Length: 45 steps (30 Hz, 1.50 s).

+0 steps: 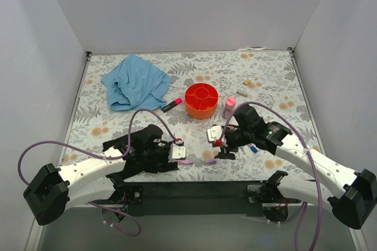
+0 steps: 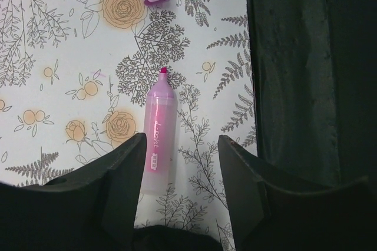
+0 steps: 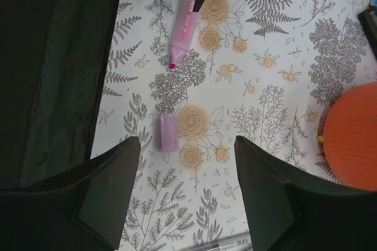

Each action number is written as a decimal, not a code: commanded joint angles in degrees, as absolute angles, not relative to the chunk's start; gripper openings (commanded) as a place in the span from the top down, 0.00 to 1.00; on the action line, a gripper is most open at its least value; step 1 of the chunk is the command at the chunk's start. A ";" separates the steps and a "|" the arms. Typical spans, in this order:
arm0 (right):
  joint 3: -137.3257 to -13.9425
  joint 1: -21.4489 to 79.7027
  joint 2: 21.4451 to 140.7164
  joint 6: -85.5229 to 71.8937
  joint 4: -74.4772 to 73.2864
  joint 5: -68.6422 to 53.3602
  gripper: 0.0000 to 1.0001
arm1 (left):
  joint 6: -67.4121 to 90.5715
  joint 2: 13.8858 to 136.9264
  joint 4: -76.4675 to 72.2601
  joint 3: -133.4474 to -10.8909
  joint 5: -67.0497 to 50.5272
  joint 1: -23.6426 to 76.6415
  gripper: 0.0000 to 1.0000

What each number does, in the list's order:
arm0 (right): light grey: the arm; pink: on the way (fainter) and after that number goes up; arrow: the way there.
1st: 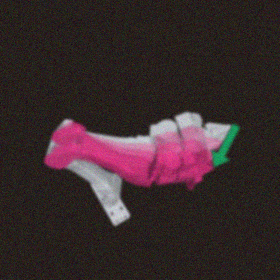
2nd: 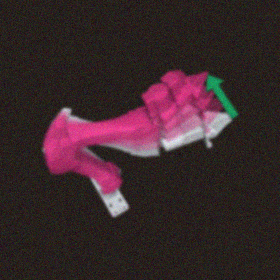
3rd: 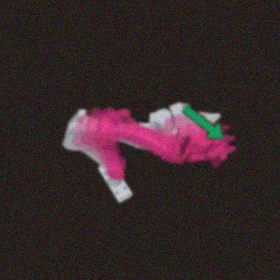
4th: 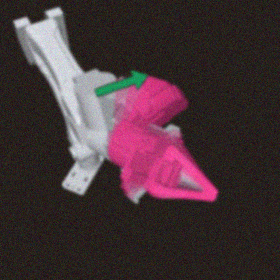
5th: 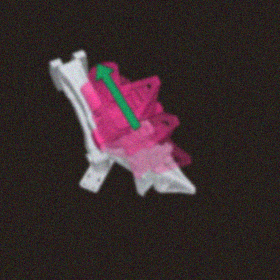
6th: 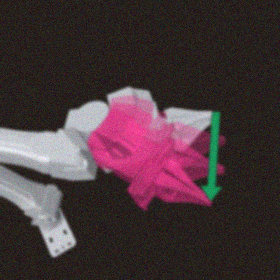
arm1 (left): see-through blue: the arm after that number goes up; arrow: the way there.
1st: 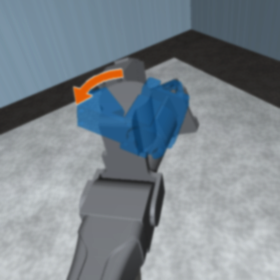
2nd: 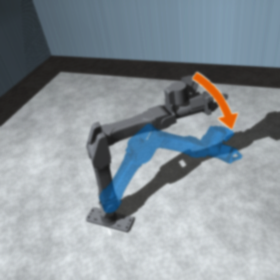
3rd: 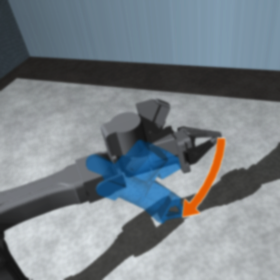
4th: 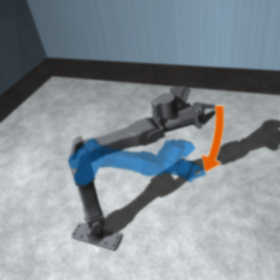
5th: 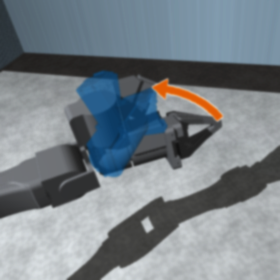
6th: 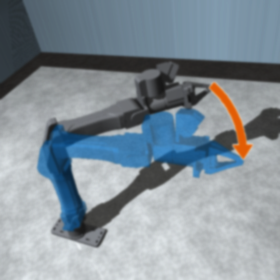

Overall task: Sort the stationery into containers
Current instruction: Pick up the pen from the center of the board.

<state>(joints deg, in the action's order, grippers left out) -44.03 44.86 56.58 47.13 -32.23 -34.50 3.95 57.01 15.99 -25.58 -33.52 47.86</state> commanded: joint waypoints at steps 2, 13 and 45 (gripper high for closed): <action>-42.54 45.00 55.28 44.74 -29.09 -34.37 0.25 | 4.31 58.53 9.41 -22.50 -33.75 47.99 0.50; -41.22 45.00 55.11 43.59 -28.21 -33.93 0.26 | 4.75 60.12 2.99 -19.24 -32.08 46.41 0.51; -39.64 45.00 58.62 45.88 -25.84 -32.78 0.26 | -7.91 70.57 8.88 -19.07 -30.32 42.89 0.75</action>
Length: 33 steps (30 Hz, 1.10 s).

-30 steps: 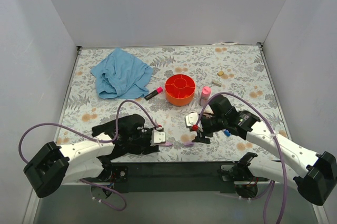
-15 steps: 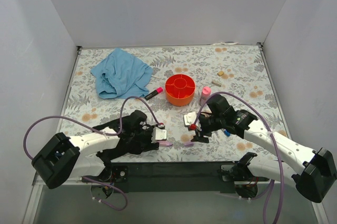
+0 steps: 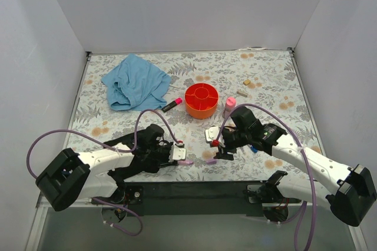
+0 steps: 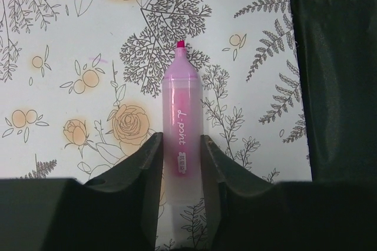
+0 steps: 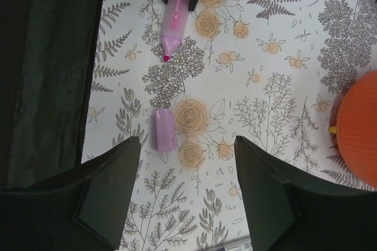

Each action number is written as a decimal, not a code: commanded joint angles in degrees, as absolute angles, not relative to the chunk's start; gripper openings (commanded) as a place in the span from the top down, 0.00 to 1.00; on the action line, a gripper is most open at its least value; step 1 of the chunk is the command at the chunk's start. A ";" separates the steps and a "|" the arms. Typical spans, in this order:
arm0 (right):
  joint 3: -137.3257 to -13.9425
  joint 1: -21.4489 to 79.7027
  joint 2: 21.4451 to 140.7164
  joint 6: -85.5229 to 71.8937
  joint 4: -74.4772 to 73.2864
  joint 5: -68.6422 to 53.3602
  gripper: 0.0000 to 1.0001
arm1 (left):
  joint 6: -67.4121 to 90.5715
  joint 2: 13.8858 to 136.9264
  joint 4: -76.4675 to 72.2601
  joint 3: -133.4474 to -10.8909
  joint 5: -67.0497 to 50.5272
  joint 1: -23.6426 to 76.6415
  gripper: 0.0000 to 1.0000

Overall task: Sort the stationery into containers
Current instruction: Pick up the pen from the center of the board.

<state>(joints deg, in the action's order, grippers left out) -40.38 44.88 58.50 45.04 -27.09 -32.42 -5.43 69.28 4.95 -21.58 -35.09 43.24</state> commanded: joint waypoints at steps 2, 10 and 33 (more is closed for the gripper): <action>-38.15 45.09 58.10 48.42 -26.01 -33.57 0.26 | -6.86 71.28 9.14 -19.07 -30.67 42.98 0.84; -33.49 45.18 61.08 62.47 -26.10 -35.07 0.29 | -3.34 70.32 9.14 -17.76 -32.08 42.98 1.00; -36.91 45.88 76.55 58.36 -19.07 -34.46 0.41 | -0.18 65.65 7.21 -15.82 -30.76 42.98 1.00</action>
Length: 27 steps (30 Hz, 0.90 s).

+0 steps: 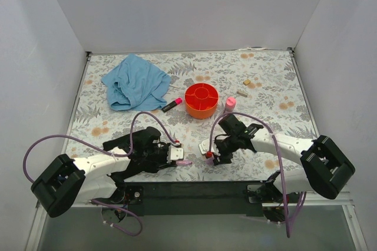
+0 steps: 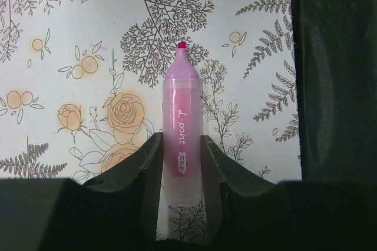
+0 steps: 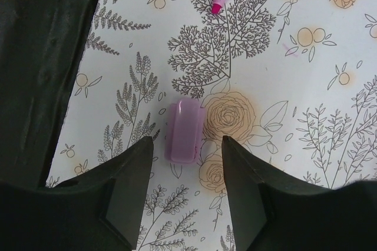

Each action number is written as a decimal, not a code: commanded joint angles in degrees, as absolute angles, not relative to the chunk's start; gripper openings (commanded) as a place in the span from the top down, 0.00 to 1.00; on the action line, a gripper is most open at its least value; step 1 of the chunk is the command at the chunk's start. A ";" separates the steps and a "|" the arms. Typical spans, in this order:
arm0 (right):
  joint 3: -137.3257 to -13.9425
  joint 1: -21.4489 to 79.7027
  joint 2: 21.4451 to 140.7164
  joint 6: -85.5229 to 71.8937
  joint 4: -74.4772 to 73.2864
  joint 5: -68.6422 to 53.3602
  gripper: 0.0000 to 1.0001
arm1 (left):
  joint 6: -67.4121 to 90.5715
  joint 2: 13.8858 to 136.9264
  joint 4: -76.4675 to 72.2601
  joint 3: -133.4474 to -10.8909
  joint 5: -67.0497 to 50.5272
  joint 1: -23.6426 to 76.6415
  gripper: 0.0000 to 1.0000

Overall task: Sort the stationery into containers
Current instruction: Pick up the pen from the center of the board.

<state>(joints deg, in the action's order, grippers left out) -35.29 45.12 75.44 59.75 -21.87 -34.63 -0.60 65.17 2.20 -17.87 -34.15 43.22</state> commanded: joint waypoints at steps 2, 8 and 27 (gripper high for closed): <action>-36.91 46.23 76.99 58.27 -19.07 -34.19 0.42 | 1.40 65.48 6.94 -15.65 -30.59 42.98 1.00; -36.04 47.37 76.99 57.83 -19.07 -33.14 0.46 | 2.55 65.57 6.06 -15.65 -29.88 42.98 1.00; -33.57 48.60 76.73 55.65 -18.54 -28.31 0.99 | 4.48 61.62 8.51 -16.43 -30.23 42.98 1.00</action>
